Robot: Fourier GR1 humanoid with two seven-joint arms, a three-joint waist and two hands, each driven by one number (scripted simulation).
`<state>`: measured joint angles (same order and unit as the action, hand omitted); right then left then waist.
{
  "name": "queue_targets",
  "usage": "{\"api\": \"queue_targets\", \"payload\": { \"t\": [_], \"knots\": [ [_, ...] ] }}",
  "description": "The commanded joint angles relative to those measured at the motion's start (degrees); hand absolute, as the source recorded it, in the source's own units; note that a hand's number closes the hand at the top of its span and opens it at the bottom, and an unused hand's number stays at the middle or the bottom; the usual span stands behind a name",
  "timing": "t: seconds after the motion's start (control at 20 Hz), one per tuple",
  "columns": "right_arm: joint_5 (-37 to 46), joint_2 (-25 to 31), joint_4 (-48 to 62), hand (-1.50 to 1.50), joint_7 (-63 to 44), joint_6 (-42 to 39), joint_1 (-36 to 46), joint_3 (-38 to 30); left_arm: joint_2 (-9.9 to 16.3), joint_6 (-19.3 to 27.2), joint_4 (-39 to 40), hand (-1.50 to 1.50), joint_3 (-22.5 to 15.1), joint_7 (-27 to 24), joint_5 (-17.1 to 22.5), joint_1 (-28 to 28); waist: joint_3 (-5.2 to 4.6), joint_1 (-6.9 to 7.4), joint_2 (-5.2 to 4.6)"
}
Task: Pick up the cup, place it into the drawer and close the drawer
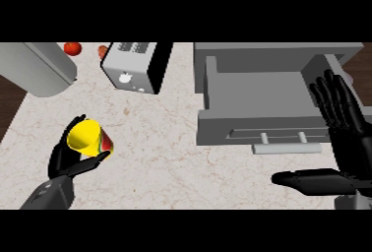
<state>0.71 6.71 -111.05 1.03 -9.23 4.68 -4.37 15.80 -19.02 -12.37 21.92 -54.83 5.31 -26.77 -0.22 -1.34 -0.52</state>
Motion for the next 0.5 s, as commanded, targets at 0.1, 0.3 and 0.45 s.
{"api": "queue_targets", "payload": {
  "t": [0.1,0.3,0.45],
  "knots": [
    [-2.02,1.80,0.93,-1.50,0.61,-1.95,-1.05,-2.19,-1.24,-11.91,-1.11,1.50,-0.37,-5.60,0.84,0.74,0.00,-0.06,-0.01],
    [-1.77,1.55,1.78,-1.50,0.52,-1.24,-0.17,-2.59,-1.65,-16.12,-1.93,1.50,-0.10,-3.59,2.23,-0.09,0.01,0.11,0.03],
    [-0.92,1.32,0.29,-1.50,-0.50,-1.08,0.50,-1.23,-2.22,-15.62,-2.71,1.50,-0.12,-5.45,2.40,0.57,-0.05,-0.04,-0.08]
  ]
}}
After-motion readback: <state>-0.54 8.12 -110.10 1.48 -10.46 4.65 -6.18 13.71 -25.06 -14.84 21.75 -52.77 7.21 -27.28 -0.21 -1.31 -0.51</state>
